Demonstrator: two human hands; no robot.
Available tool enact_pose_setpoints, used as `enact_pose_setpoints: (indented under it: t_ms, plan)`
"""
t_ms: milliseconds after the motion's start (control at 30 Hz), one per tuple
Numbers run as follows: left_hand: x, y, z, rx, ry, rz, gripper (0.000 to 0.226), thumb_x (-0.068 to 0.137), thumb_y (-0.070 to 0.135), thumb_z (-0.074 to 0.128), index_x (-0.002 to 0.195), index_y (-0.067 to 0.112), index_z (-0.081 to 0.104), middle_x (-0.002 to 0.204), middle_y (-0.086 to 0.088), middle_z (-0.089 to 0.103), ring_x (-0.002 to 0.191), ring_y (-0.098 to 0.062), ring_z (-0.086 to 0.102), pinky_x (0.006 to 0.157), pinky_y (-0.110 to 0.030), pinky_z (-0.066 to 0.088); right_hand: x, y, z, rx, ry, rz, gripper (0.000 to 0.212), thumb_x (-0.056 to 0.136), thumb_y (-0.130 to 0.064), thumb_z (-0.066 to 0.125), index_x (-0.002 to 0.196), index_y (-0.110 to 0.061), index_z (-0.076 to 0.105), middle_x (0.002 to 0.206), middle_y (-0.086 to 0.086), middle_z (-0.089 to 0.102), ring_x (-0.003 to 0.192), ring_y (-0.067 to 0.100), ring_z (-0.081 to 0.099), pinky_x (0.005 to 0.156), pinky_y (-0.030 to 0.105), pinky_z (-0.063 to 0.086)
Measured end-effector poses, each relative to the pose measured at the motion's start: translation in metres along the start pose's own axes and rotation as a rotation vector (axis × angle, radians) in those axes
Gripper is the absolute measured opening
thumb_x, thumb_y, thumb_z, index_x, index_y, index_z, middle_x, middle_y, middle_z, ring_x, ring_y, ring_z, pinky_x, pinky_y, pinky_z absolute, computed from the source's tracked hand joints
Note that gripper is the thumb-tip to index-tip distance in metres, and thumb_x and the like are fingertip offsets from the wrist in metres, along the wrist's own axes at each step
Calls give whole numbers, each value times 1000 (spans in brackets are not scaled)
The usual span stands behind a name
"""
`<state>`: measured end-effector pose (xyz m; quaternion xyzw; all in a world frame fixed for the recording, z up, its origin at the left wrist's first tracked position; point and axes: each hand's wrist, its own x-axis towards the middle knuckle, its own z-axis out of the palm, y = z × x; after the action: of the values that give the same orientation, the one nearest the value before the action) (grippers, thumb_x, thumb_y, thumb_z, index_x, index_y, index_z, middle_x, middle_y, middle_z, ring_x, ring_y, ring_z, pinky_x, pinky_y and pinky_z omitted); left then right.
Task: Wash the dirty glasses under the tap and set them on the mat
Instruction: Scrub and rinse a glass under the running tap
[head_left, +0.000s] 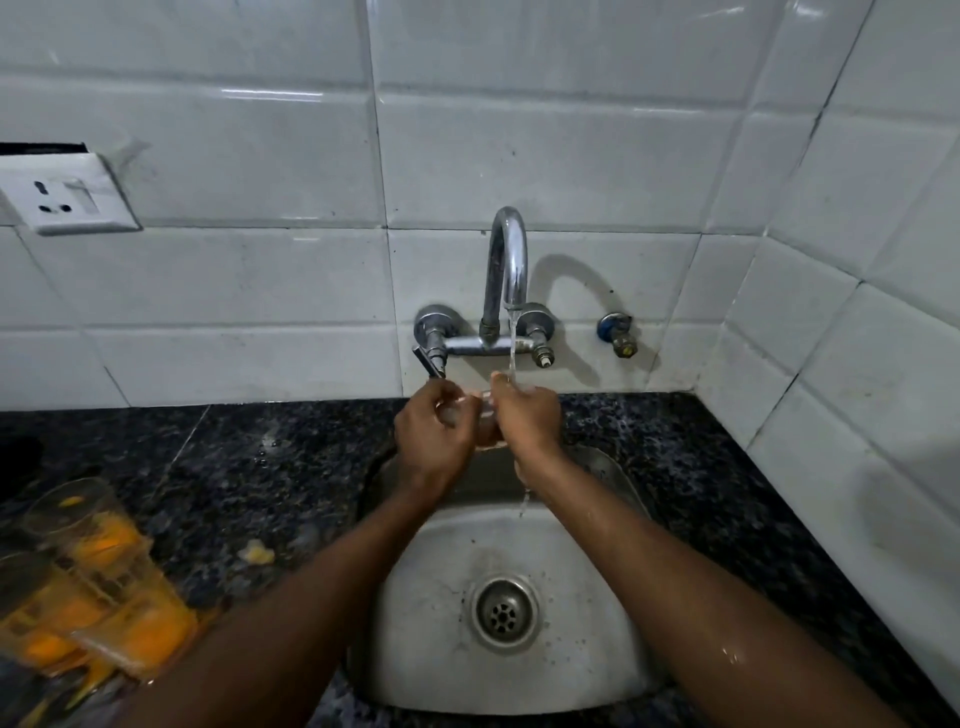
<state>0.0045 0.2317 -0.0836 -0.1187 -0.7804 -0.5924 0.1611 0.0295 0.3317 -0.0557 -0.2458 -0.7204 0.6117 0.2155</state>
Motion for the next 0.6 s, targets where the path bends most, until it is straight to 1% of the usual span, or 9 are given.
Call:
enact_pose_setpoints:
  t_ms: [67,167,200,267,367,433,500,533,600]
  plan:
    - [7,-2,3,27,5,-76,22,90,31,61,75,16,66,70,1,67,66,-17,62,58,-25,44,0,0,-2,-61,-16,-73,35,94,-38,62,67,-15,67,62,0,68,55,11,64,56,24,52]
    - [22,6,0,-96,-305,-703,35,89,39,51,86,8,67,78,-13,72,63,-27,63,52,-27,45,-8,1,-13,-224,-136,-260,40,97,-38,57,71,-8,66,56,-1,65,46,6,63,48,20,51]
    - [21,10,-2,-121,-338,-764,37,91,40,50,89,7,67,79,-15,72,61,-28,64,49,-27,46,-9,1,-15,-205,-161,-251,38,97,-35,57,71,-9,64,56,-1,65,45,4,62,47,20,51]
    - [14,10,1,-113,-177,-572,40,96,41,53,86,6,68,77,-11,72,62,-28,67,50,-28,51,-3,-2,-16,-157,-146,-173,35,97,-32,57,69,-12,64,59,-1,64,47,6,60,50,19,49]
    - [-10,10,0,51,93,13,28,94,37,60,83,12,66,75,-1,66,67,-18,61,56,-21,45,4,-13,-11,12,-139,29,34,96,-32,57,70,-11,65,68,8,69,61,21,65,63,31,55]
    - [2,11,3,-14,56,-211,30,93,37,57,81,11,66,72,-5,66,63,-21,59,52,-26,42,4,-12,-11,-77,-119,-107,40,95,-41,58,66,-14,65,64,7,71,59,22,69,62,32,56]
    - [16,20,-1,-183,-207,-684,37,96,38,49,87,7,65,72,-12,67,53,-23,56,42,-26,41,-2,-8,-14,-241,-122,-304,41,96,-42,56,62,-20,60,58,3,69,53,15,69,51,25,52]
    - [17,26,-3,-220,-298,-785,39,97,39,46,94,5,65,77,-14,68,50,-21,55,39,-24,40,-4,-6,-15,-262,-118,-339,39,97,-40,56,63,-20,59,58,3,68,52,14,69,48,23,51]
    - [16,27,0,-166,-218,-637,41,99,41,50,96,3,65,84,-12,69,55,-18,58,42,-24,45,-1,-3,-13,-145,-59,-258,36,97,-33,56,69,-12,63,62,7,68,54,19,67,50,27,50]
